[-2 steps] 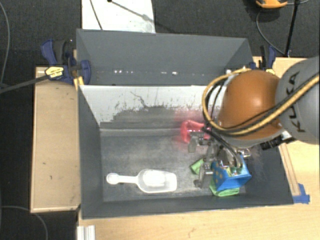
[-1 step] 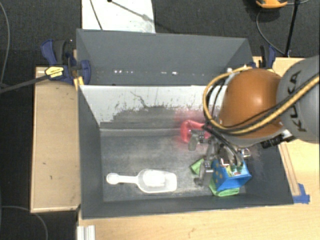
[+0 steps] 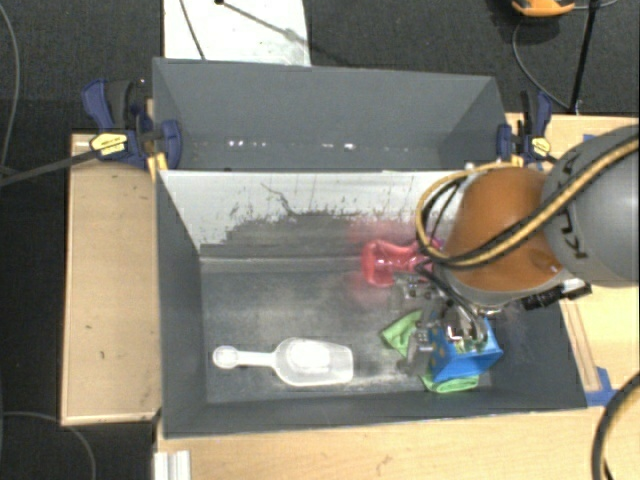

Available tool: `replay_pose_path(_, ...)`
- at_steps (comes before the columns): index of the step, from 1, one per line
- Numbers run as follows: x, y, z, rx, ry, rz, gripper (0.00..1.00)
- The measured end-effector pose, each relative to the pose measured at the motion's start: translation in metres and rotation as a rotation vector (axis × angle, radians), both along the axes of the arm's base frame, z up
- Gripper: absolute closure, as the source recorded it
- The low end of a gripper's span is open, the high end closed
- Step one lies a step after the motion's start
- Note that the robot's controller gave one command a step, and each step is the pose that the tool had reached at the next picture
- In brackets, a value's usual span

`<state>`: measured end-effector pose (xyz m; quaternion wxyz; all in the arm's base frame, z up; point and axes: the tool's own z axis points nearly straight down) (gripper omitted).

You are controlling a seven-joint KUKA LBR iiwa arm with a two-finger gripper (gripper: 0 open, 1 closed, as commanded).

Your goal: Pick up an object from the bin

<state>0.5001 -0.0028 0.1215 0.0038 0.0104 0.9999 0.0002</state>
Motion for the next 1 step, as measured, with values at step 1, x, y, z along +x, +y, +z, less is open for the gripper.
replay_pose_path(1, -0.0011, -0.0104, -0.0466, 0.001, 0.007, -0.195, 0.0)
